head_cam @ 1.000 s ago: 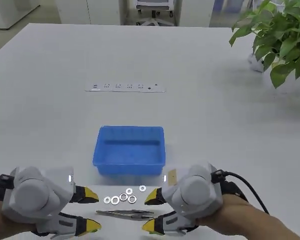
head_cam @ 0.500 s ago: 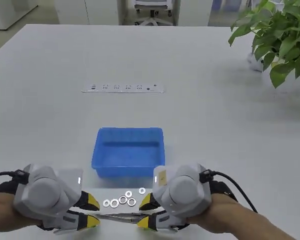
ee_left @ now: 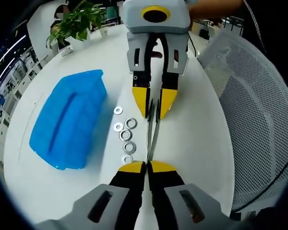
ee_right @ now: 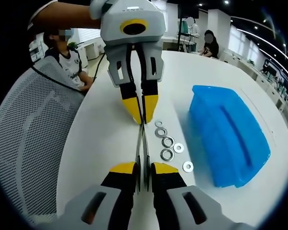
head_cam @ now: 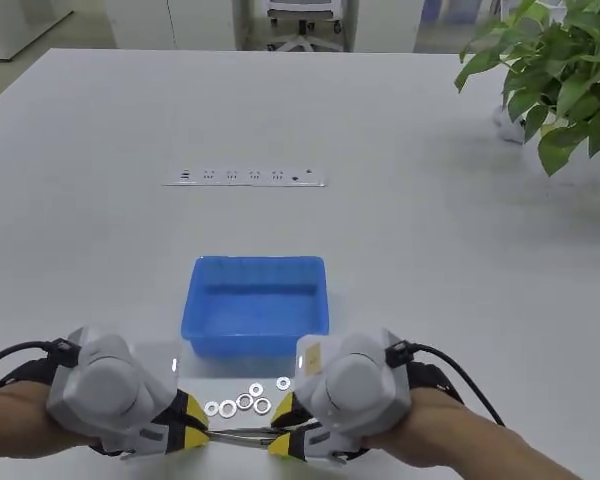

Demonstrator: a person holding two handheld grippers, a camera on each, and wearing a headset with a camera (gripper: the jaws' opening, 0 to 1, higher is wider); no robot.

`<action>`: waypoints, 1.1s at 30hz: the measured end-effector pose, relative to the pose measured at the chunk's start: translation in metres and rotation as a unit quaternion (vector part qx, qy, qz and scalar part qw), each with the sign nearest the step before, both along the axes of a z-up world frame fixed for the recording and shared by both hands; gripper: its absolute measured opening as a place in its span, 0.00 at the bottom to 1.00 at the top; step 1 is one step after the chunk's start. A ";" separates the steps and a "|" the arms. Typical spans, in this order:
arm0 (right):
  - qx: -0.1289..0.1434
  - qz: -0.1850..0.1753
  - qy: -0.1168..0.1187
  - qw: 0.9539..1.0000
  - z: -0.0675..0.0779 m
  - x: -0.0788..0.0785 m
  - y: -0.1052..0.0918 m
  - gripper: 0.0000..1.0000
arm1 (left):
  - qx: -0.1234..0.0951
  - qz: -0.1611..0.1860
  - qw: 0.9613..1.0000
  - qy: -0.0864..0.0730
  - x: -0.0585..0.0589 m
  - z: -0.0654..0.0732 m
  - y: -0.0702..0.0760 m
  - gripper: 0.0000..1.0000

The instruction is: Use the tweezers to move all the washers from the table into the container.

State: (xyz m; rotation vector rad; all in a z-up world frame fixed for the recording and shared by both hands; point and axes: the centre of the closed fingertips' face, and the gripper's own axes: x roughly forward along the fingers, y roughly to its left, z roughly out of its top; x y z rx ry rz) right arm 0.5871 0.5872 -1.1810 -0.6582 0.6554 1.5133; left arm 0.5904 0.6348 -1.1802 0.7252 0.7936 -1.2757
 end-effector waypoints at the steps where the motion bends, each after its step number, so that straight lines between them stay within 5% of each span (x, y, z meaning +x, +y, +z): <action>1: -0.001 0.002 -0.002 1.000 0.000 0.000 0.000 0.13 | 0.000 -0.002 1.000 0.000 0.000 0.000 0.000 0.07; 12: -0.002 0.005 -0.006 1.000 0.000 0.000 -0.001 0.13 | 0.008 -0.021 1.000 0.003 -0.005 0.002 -0.001 0.06; 33: -0.012 0.021 -0.026 0.999 -0.001 -0.002 -0.001 0.13 | -0.009 -0.019 1.000 -0.009 -0.009 0.045 -0.013 0.05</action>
